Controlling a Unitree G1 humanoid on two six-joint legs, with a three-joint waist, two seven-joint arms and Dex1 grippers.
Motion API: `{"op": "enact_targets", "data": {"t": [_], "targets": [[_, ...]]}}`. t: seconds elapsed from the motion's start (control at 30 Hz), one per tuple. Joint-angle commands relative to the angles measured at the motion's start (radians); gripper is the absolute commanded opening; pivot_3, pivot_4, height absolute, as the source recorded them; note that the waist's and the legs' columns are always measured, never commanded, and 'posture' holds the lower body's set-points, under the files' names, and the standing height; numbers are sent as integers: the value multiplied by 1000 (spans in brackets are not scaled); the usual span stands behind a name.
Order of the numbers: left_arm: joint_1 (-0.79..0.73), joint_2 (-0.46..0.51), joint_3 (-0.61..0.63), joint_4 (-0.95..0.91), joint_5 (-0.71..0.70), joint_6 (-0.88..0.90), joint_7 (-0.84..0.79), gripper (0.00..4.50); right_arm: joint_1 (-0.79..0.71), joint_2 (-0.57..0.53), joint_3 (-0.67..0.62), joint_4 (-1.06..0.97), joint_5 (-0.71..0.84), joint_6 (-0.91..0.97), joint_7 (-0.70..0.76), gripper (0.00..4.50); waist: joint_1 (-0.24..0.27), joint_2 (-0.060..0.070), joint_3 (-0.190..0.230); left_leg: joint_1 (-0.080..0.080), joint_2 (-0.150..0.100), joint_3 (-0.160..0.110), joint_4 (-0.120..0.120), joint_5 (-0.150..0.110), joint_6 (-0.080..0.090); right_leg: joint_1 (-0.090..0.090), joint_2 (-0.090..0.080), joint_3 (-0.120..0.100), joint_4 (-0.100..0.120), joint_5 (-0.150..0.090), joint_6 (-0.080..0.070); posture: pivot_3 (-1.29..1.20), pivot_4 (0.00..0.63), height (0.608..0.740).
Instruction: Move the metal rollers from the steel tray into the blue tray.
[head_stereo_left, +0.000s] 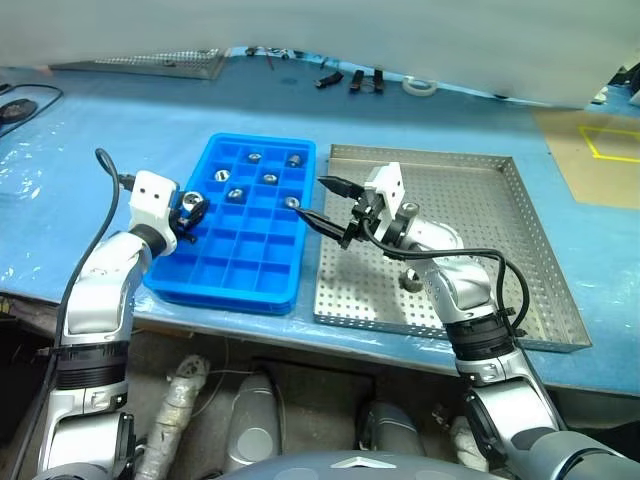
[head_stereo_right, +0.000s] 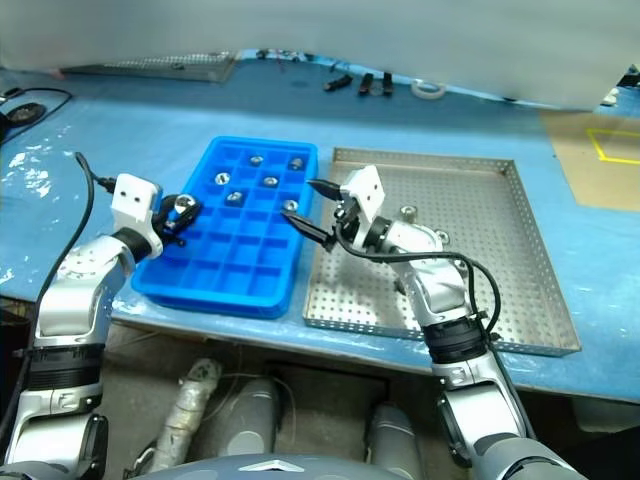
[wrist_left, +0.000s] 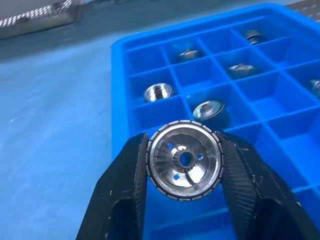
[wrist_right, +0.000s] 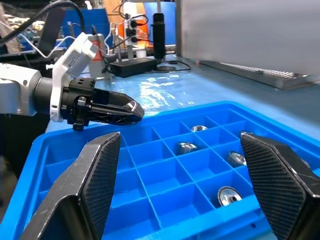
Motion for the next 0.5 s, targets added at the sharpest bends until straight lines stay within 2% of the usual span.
{"op": "enact_targets", "data": {"t": [0.03,0.27,0.43,0.5], "targets": [[-5,-6,-2,-4,3,-37,34,1674,-15,5,-7,-22,6,-20,8,4022,7,0,0,-1,0,0,0,0,0,-1,0,0,0,0,0,382,150,740],[-35,-9,-44,59,14,-54,46,1674,-3,-3,-12,-37,-6,-16,-4,4022,7,0,0,-11,0,-6,6,0,-1,-7,0,-1,3,0,0,351,150,740],[-53,-2,-62,95,18,-62,46,1674,12,-11,-17,-65,-3,-1,-18,4022,6,0,0,-11,0,-7,7,1,-1,-6,0,-2,4,1,0,334,150,740],[-59,4,-65,110,1,-53,20,2406,15,-15,-21,-76,0,7,-24,4022,5,0,0,-11,0,-7,7,1,-1,-6,0,-2,4,1,0,324,150,740]]}}
